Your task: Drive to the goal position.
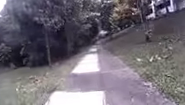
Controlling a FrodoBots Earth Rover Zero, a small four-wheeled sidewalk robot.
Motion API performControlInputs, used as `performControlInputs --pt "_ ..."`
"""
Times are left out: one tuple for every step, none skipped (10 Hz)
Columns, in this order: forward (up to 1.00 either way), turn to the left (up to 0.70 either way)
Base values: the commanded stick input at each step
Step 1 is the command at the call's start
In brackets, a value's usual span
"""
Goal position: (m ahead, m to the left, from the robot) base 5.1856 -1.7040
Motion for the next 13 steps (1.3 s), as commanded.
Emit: performControlInputs --pt "0.7 0.0" --pt "0.7 0.0" --pt "0.7 -0.21" --pt "0.7 -0.35" --pt "0.7 0.0" --pt "0.7 0.0" --pt "0.7 0.0" --pt "0.7 0.0" --pt "0.7 -0.2" --pt "0.7 -0.35" --pt "0.7 -0.35" --pt "0.7 -0.35" --pt "0.7 -0.35"
